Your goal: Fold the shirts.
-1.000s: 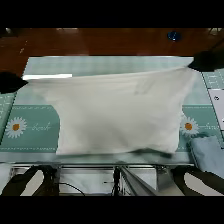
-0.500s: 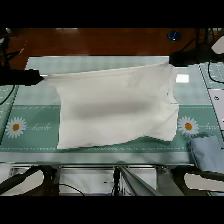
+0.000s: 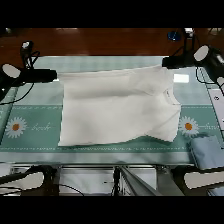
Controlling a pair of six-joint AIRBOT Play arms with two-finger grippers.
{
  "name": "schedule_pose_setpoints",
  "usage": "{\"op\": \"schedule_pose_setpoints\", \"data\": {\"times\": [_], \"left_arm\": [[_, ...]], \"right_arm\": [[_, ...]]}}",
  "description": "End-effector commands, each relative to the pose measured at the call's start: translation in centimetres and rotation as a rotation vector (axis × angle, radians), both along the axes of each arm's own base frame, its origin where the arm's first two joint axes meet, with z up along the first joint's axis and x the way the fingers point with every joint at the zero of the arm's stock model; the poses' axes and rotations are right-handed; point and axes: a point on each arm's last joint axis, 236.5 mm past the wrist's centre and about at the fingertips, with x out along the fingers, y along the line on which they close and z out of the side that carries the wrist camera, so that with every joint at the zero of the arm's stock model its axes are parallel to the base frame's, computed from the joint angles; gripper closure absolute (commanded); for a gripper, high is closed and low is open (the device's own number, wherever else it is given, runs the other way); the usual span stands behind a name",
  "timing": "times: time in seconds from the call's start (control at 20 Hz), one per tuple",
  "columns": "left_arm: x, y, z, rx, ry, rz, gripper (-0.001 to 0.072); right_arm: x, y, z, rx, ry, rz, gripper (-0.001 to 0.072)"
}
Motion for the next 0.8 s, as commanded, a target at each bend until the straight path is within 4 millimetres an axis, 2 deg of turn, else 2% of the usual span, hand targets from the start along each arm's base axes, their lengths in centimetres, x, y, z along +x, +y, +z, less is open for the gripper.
{"op": "schedule_pose_setpoints", "data": {"times": [0.0, 0.2, 0.35, 0.55, 0.65, 0.75], "left_arm": [[1.2, 0.2, -0.8, 0.015, -0.03, 0.019, 0.0676], [0.9, -0.1, -1.8, 0.009, 0.005, 0.009, 0.0676], [0.1, -0.1, -2.4, 0.033, 0.04, -0.024, 0.0676], [-0.8, -0.7, -2.9, 0.029, 0.078, -0.058, 0.0676], [-2.6, -1.7, -3.3, -0.01, 0.168, -0.09, 0.0677], [-5.0, -2.8, -3.2, -0.045, 0.28, -0.153, 0.0677]], "right_arm": [[0.6, -0.1, -1.9, -0.001, 0.011, -0.006, 0.0693], [0.3, 0.0, -2.6, 0.0, 0.036, -0.002, 0.0693], [-0.8, -0.4, -3.0, -0.036, 0.085, 0.018, 0.0693], [-1.6, -0.6, -2.3, -0.05, 0.1, 0.023, 0.0693], [-3.2, -0.3, -2.1, -0.032, 0.161, 0.019, 0.0693], [-5.9, -0.7, -2.1, -0.043, 0.265, 0.015, 0.0693]]}}
